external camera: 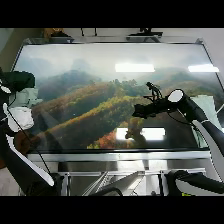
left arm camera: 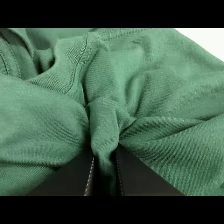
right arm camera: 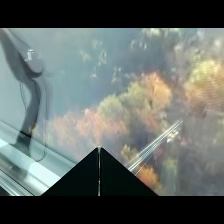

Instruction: Fold the shirts.

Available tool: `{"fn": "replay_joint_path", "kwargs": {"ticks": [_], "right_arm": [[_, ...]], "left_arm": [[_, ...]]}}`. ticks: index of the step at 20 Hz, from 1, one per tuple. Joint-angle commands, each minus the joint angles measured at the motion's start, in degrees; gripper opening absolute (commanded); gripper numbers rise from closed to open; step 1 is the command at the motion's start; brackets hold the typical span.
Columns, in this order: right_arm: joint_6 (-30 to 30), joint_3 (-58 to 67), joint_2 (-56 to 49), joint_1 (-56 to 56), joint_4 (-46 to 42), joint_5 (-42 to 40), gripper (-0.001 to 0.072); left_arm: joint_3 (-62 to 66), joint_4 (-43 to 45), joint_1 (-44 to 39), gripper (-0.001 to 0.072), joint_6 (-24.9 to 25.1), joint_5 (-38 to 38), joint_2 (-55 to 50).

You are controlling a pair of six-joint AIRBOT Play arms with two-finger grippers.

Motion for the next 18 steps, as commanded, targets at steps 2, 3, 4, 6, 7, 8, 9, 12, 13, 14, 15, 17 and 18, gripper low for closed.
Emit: {"fn": "replay_joint_path", "kwargs": {"ticks": [2,3,4,6,7,8,9,12,13,14,15,17,18], "right_arm": [[0.04,-0.02,-0.02,0.07,0.02,0.11,0.0031],[0.02,-0.02,-0.02,0.07,0.02,0.09,0.0031],[0.04,-0.02,-0.02,0.07,0.02,0.11,0.0031],[0.04,-0.02,-0.02,0.07,0.02,0.09,0.0031],[0.04,-0.02,-0.02,0.07,0.02,0.09,0.0031],[0.04,-0.02,-0.02,0.07,0.02,0.11,0.0031],[0.04,-0.02,-0.02,0.07,0.02,0.09,0.0031],[0.04,-0.02,-0.02,0.07,0.02,0.11,0.0031],[0.04,-0.02,-0.02,0.07,0.02,0.09,0.0031],[0.04,-0.02,-0.02,0.07,0.02,0.09,0.0031],[0.04,-0.02,-0.02,0.07,0.02,0.09,0.0031],[0.04,-0.02,-0.02,0.07,0.02,0.11,0.0031],[0.04,-0.02,-0.02,0.07,0.02,0.09,0.0031]], "left_arm": [[0.61,0.55,-2.19,0.0012,0.15,-1.29,5.42],[0.61,0.55,-2.84,0.0012,0.15,-0.37,7.87],[0.61,0.57,-3.61,0.0012,0.33,0.07,10.56],[0.59,0.55,-5.03,0.0012,1.73,0.04,15.32],[0.59,0.57,-5.75,0.0012,2.67,-0.48,17.33],[0.57,0.57,-6.49,0.0012,3.21,-1.73,19.3],[0.57,0.55,-7.17,0.0012,3.19,-3.34,21.07],[0.55,0.35,-10.67,0.0012,3.15,-10.99,27.71],[0.55,-0.83,-12.37,0.0012,3.19,-14.1,30.16],[0.55,-3.37,-14.32,0.0012,3.17,-18.03,32.65],[-0.04,-6.69,-16.06,0.0012,3.19,-21.86,34.97],[-4.48,-13.94,-20.26,0.0012,3.17,-27.19,39.91],[-6.91,-16.68,-22.75,0.0012,3.17,-29.94,41.88]]}}
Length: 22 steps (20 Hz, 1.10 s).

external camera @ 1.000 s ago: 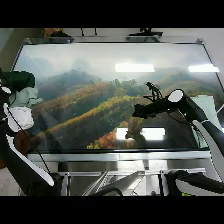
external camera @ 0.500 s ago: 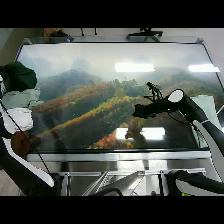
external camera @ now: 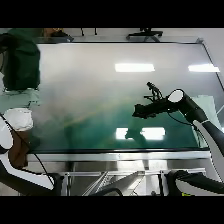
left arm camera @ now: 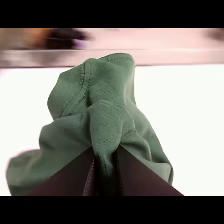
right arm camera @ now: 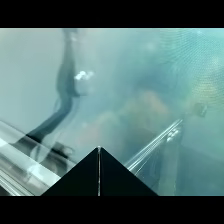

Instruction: Fold the shirts.

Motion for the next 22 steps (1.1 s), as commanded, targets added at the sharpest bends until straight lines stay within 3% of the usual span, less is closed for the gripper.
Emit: {"fn": "replay_joint_path", "kwargs": {"ticks": [1,7,9,10,11,15,18,20,21,22], "right_arm": [[0.04,0.0,-0.02,0.07,0.0,0.0,0.0031],[0.04,-0.02,-0.02,0.07,0.02,-0.13,0.0031],[0.04,0.0,-0.02,0.07,0.02,-0.2,0.0031],[0.07,0.0,-0.02,0.07,0.02,0.04,0.0031],[0.33,0.0,-0.02,0.07,0.26,0.81,0.0031],[0.24,0.02,0.0,0.04,1.53,5.09,0.0031],[0.2,0.02,0.0,-0.57,1.49,3.32,0.0032],[0.0,0.02,-0.02,-0.94,1.49,1.75,0.0055],[-0.04,0.02,-0.07,-1.09,1.29,0.9,0.0236],[-0.31,0.02,-0.2,-1.38,1.07,-0.22,0.0494]], "left_arm": [[-6.38,-9.86,-7.89,0.0012,-0.02,-12.15,7.76],[-21.49,-9.55,-23.19,0.0013,-10.36,-21.03,12.59],[-26.25,-9.62,-27.39,0.0037,-11.34,-22.51,12.59],[-28.37,-9.62,-29.59,0.04,-12.31,-22.84,12.59],[-29.68,-9.57,-31.01,0.0693,-14.53,-22.93,12.59],[-24.48,-9.53,-30.03,0.0692,-20.02,-29.94,12.61],[-19.87,-9.01,-24.7,0.0692,-23.02,-40.15,12.9],[-24.26,-8.96,-21.55,0.0691,-23.17,-41.64,15.23],[-27.91,-8.94,-20.26,0.0691,-23.1,-40.28,16.72],[-31.91,-8.37,-18.99,0.0691,-23.02,-38.34,18.08]]}}
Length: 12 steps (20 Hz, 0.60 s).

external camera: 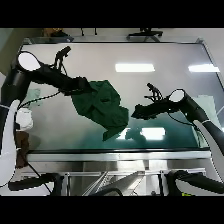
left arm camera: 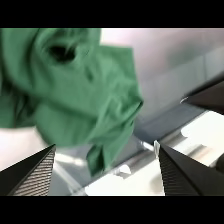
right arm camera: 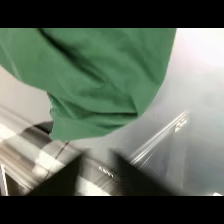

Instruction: Fold the shirts.

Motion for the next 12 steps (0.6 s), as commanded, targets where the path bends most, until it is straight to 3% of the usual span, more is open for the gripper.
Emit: {"fn": "replay_joint_path", "kwargs": {"ticks": [1,7,12], "right_arm": [[-1.6,0.02,-0.37,-0.63,-0.31,-3.41,0.0582],[-3.06,0.02,-6.27,-0.87,-0.22,-4.94,0.058],[-9.14,0.02,-12.68,-0.85,3.85,-6.58,0.0579]], "left_arm": [[-10.71,2.32,4.68,0.0691,-1.2,1.38,4.15],[-31.78,3.39,9.46,0.0691,-1.03,20.74,3.63],[-31.47,-9.97,9.42,0.0692,9.51,29.18,-6.93]]}}
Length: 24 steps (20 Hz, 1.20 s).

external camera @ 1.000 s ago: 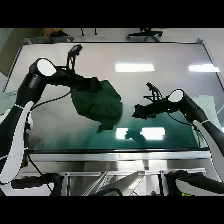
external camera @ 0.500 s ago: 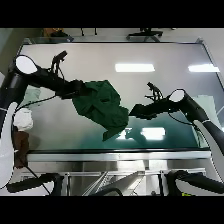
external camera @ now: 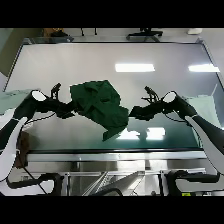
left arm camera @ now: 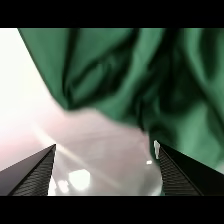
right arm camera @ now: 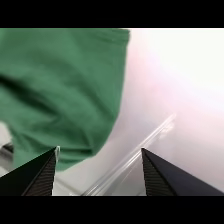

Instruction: Fold the shirts.

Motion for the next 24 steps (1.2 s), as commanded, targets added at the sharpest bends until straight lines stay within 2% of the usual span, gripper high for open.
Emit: {"fn": "replay_joint_path", "kwargs": {"ticks": [1,3,8,11,12,13,14,15,17,24], "right_arm": [[-5.86,0.02,-4.04,-0.02,5.57,-1.36,0.0579],[-9.75,0.02,-5.9,-0.02,10.01,-1.51,0.0577],[-15.04,0.04,-10.75,1.03,17.9,-1.92,0.0575],[-17.2,0.04,-12.79,2.36,21.9,-2.78,0.0565],[-18.16,0.04,-12.92,2.47,22.75,-2.78,0.0429],[-20.35,0.04,-12.83,2.49,23.82,-2.64,0.0204],[-21.33,0.09,-12.74,2.47,25.24,-2.43,0.0155],[-21.49,0.22,-12.48,2.47,25.81,-2.34,0.0145],[-21.49,0.35,-11.34,2.47,25.88,-2.36,0.0032],[-21.66,1.73,-4.15,2.29,25.88,-2.34,0.0031]], "left_arm": [[0.85,-8.26,0.35,0.0692,6.03,5.99,-7.39],[5.2,-8.11,0.35,0.0691,6.19,4.57,-11.93],[15.43,-8.11,0.33,0.0676,6.12,-1.07,-18.67],[18.49,-8.07,0.33,0.0289,6.03,-4.9,-20.68],[18.82,-8.04,0.33,0.0116,6.12,-5.79,-20.87],[18.84,-8.11,0.33,0.0017,6.8,-6.12,-20.81],[18.93,-8.11,0.33,0.0017,6.84,-6.49,-20.83],[18.93,-8.09,0.33,0.0016,6.86,-6.88,-20.81],[18.93,-8.09,0.35,0.0015,6.88,-8.22,-20.72],[18.97,-8.11,0.48,0.0012,8.17,-8.61,-12.66]]}}
